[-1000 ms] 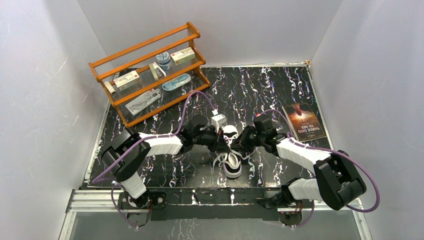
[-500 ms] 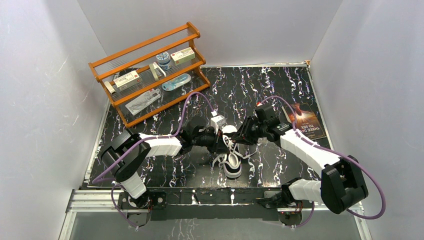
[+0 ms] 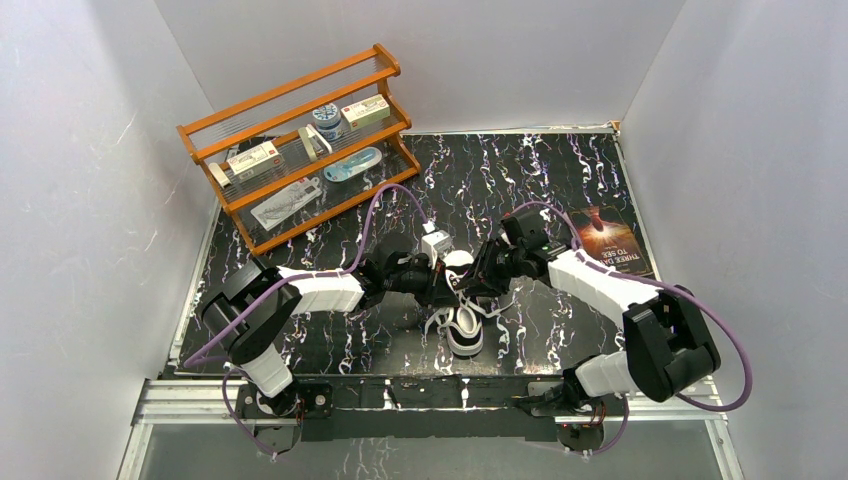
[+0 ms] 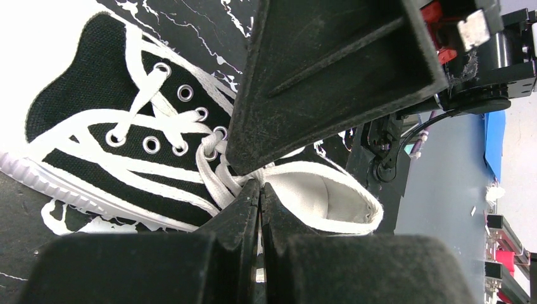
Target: Tie the shoes
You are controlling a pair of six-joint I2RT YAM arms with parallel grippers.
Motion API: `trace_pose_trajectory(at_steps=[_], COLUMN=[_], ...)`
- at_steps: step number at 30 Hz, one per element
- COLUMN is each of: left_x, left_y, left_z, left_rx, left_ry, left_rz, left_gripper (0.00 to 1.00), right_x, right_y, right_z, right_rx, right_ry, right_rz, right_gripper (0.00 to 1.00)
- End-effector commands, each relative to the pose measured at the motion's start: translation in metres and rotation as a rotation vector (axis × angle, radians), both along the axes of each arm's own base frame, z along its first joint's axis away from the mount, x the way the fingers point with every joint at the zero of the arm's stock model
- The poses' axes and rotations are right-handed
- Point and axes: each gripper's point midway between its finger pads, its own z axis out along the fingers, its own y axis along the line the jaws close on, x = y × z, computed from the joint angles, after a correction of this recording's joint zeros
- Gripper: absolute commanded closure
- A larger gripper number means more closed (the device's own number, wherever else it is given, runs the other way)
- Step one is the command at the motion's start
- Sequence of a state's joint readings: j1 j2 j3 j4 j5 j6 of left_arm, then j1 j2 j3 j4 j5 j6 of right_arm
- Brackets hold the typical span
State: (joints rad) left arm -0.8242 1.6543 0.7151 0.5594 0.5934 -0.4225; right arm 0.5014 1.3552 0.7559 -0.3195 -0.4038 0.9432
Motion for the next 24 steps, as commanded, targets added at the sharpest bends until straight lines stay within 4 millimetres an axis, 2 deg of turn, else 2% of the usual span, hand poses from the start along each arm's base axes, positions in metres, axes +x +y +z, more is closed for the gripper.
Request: trace_pose_trajectory(at_steps=[1, 5, 6, 7, 10, 11, 12, 17, 21, 24], left_x=[0.002, 0.004, 0.004, 0.004, 0.004, 0.003, 0.001, 0.003, 0.012, 0.025], left_y=[-0.004, -0.005, -0.006, -0.006, -0.006, -0.006, -0.006, 0.000, 0.015, 0.023], left_z=[0.018, 0.021, 0.022, 0.023, 0.025, 0.028, 0.032, 0.051, 0.071, 0.082], left_rx=[-0.028, -0.033, -0.035, -0.035, -0.040, -0.045, -0.056, -0.071, -0.099, -0.114], left_ry=[-0.057, -0.065, -0.065, -0.065, -0.061, -0.058, -0.055, -0.077, -0.074, -0.071], left_rz=[-0.015, -0.011, -0.013, -0.013, -0.013, -0.014, -0.022, 0.027, 0.092, 0.125], left_gripper=[1.00, 1.00, 1.00, 1.00, 1.00, 1.00, 0.98, 0.78, 0.69, 0.65], right_x=[0.006, 0.004, 0.004, 0.004, 0.004, 0.005, 0.005, 0.007, 0.013, 0.010], right_y=[0.009, 0.009, 0.009, 0.009, 0.007, 0.007, 0.006, 0.006, 0.006, 0.005], right_z=[0.013, 0.010, 0.009, 0.008, 0.007, 0.008, 0.008, 0.007, 0.014, 0.014], right_rx=[0.048, 0.056, 0.057, 0.058, 0.055, 0.059, 0.062, 0.097, 0.107, 0.101], right_ry=[0.000, 0.009, 0.009, 0.010, -0.009, -0.023, -0.037, -0.096, -0.145, -0.141], right_rz=[0.015, 0.014, 0.015, 0.018, 0.012, 0.006, 0.001, -0.012, -0.019, -0.008], right_gripper=[0.63, 0.65, 0.67, 0.72, 0.98, 1.00, 1.00, 1.00, 1.00, 1.00])
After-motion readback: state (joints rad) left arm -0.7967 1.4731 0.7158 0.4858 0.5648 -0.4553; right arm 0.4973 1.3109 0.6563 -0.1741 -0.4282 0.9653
